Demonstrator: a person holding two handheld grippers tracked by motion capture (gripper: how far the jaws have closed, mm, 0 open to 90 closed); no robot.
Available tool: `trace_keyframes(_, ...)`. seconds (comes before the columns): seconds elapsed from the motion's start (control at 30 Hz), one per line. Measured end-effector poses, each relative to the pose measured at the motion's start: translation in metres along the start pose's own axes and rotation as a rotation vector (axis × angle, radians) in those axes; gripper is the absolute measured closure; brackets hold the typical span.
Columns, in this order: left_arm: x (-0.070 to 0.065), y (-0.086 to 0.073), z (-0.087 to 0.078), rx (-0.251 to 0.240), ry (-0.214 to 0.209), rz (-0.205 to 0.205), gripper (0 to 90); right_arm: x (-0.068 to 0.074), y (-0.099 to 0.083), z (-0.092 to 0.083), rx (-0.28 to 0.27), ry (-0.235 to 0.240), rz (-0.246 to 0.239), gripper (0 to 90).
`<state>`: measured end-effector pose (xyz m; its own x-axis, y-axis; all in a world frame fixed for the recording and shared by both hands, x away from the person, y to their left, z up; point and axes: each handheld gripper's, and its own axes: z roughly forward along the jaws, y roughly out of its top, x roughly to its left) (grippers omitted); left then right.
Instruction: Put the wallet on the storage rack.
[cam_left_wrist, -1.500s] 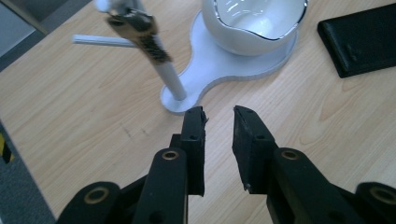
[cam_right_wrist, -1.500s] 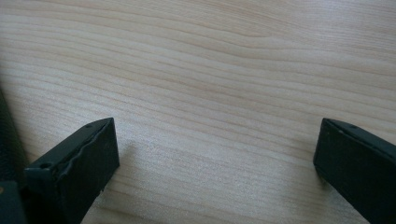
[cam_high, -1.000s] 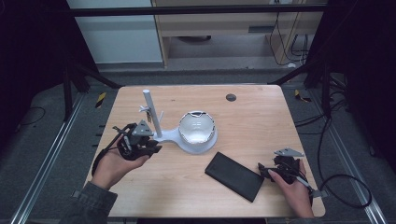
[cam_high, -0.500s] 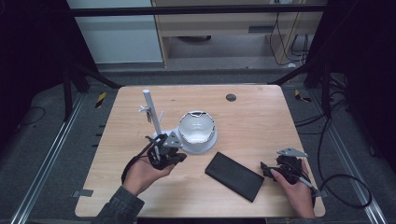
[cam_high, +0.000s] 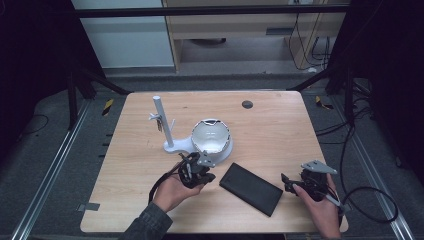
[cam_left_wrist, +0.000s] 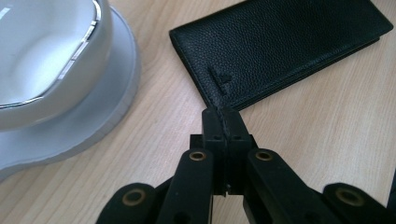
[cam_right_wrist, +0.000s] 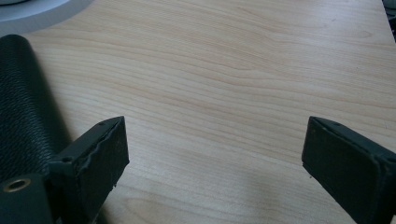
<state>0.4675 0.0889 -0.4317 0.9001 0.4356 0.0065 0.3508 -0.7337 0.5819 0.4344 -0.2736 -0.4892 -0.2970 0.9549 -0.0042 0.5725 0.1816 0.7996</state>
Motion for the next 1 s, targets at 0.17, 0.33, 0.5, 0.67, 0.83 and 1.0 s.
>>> trace_keyframes(0.17, -0.003, 0.002, 0.011, 0.024, -0.003, 0.004, 90.0, 0.002, 0.0, -0.003, -0.026, 0.022, -0.019, 15.5)
trace_keyframes(0.33, -0.002, 0.0, 0.016, 0.046, 0.001, 0.001, 90.0, 0.005, 0.001, -0.002, -0.028, 0.029, -0.047, 19.5)
trace_keyframes(0.5, 0.001, -0.005, 0.022, 0.07, 0.0, -0.002, 90.0, 0.006, 0.001, -0.001, -0.022, 0.034, -0.05, 22.9)
trace_keyframes(0.67, 0.0, -0.007, 0.031, 0.091, 0.002, -0.002, 90.0, 0.006, 0.001, -0.001, -0.02, 0.035, -0.055, 25.8)
trace_keyframes(0.83, 0.0, -0.009, 0.036, 0.104, 0.001, 0.003, 90.0, 0.007, 0.001, 0.0, -0.014, 0.039, -0.063, 26.3)
trace_keyframes(1.0, 0.002, -0.008, 0.039, 0.104, 0.0, 0.001, 90.0, 0.007, 0.0, 0.001, -0.01, 0.041, -0.075, 25.4)
